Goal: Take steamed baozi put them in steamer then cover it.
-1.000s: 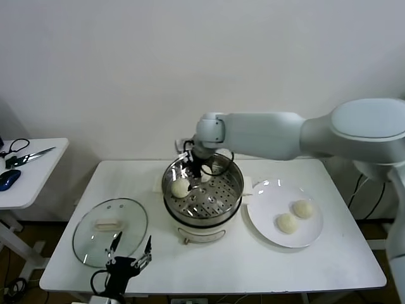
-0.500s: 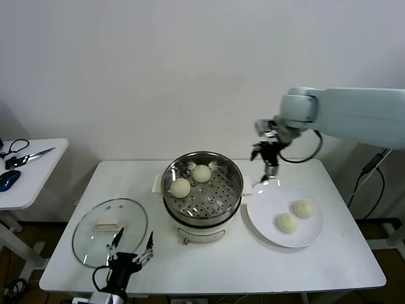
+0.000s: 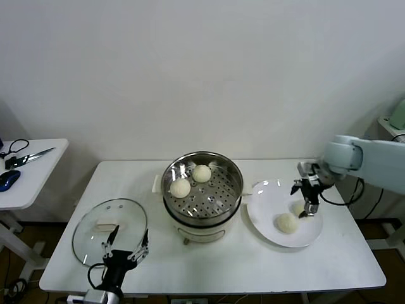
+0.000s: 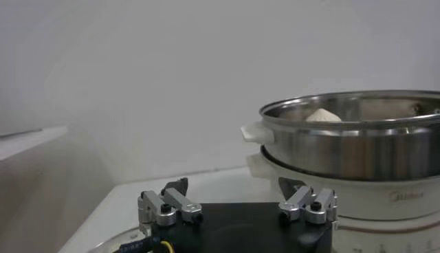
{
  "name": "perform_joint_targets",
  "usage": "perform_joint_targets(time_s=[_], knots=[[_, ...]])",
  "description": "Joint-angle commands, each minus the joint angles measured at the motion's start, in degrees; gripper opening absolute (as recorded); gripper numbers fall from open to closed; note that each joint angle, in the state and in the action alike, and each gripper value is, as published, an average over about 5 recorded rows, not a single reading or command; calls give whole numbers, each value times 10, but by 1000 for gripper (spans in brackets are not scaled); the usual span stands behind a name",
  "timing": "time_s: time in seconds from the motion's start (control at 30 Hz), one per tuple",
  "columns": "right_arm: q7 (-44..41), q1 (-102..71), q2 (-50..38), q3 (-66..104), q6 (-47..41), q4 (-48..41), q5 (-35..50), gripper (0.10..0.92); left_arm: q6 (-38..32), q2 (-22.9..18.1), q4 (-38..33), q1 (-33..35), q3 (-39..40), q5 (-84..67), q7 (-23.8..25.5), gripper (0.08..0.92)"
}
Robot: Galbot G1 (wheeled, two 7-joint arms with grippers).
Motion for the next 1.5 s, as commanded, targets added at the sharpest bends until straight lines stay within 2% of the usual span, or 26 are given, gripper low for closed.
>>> perform_joint_targets(time_s=[0.03, 0.8, 1.0, 1.17, 1.37, 1.5], knots=[[24, -169, -26, 123, -11, -54, -61, 823, 0, 0, -1, -2, -4, -1, 0, 823], [49, -257, 43, 198, -22, -107, -67, 815, -3, -4, -1, 12, -2, 5, -2, 823], [31, -223, 44, 177, -16, -104, -63, 718, -3, -4, -1, 13, -3, 6, -2, 823], [5, -161, 43, 140, 2, -97, -56, 673, -2, -5, -3, 13, -2, 6, -3, 823], [-65, 34, 80, 37, 90, -96, -49, 670, -2, -6, -5, 13, -1, 7, -3, 823], [-126, 159, 135, 4, 236, -126, -57, 670, -2, -5, -4, 13, -2, 8, -3, 823]])
